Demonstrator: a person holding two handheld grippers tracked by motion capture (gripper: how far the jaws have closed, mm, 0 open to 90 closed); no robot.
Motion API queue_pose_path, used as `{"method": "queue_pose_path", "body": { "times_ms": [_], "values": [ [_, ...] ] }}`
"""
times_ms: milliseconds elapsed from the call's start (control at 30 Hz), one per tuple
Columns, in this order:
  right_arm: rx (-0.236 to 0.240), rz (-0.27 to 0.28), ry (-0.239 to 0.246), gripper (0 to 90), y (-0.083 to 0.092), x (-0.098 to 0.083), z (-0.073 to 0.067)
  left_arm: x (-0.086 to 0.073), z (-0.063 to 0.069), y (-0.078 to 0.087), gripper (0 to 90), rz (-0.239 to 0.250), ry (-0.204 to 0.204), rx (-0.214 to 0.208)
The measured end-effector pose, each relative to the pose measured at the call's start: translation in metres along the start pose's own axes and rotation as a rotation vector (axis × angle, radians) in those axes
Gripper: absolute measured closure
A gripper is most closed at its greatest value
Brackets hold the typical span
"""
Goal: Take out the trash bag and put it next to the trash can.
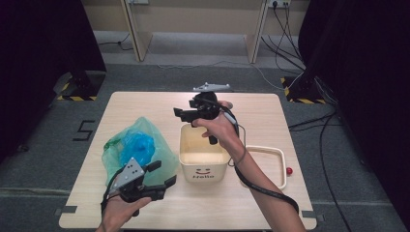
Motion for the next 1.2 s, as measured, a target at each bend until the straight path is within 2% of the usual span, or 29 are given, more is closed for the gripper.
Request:
{"method": "queue_pose_path", "body": {
  "times_ms": [200,333,433,533,667,933,1100,1200],
  "values": [
    [-0.010,0.021,-0.027,27.9,0.021,-0.010,0.013,-0.018,0.011,-0.016,19.3,-0.033,-0.006,-0.037],
    [-0.023,0.039,-0.050,27.0,0.036,-0.018,0.023,-0.026,0.013,-0.023,16.8,-0.030,0.010,-0.048],
    [-0.036,0.046,-0.061,27.0,0.045,-0.024,0.030,-0.031,0.015,-0.025,14.7,-0.029,-0.023,-0.056],
    [-0.061,0.054,-0.056,26.9,0.052,-0.031,0.037,-0.035,0.015,-0.026,14.8,-0.031,-0.026,-0.061],
    [-0.064,0.064,-0.075,26.9,0.062,-0.039,0.043,-0.040,0.018,-0.028,14.8,-0.030,-0.039,-0.071],
    [-0.080,0.095,-0.103,26.6,0.083,-0.055,0.056,-0.060,0.024,-0.033,14.9,-0.082,-0.061,-0.083],
    [-0.106,0.102,-0.109,26.0,0.099,-0.068,0.065,-0.075,0.022,-0.037,15.0,-0.142,-0.069,-0.072],
    [-0.113,0.108,-0.130,26.0,0.108,-0.077,0.071,-0.082,0.016,-0.039,15.0,-0.180,-0.081,-0.046]
  ]
}}
Point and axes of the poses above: each handheld gripper's, and its own axes: y roughly backward along the jaws, x roughly out of its top, z roughly to its right, the point moved 7 cm from there along -y, roughly forward along the jaws, and after that the axes turned 3 degrees about z, right-handed, at the moved point
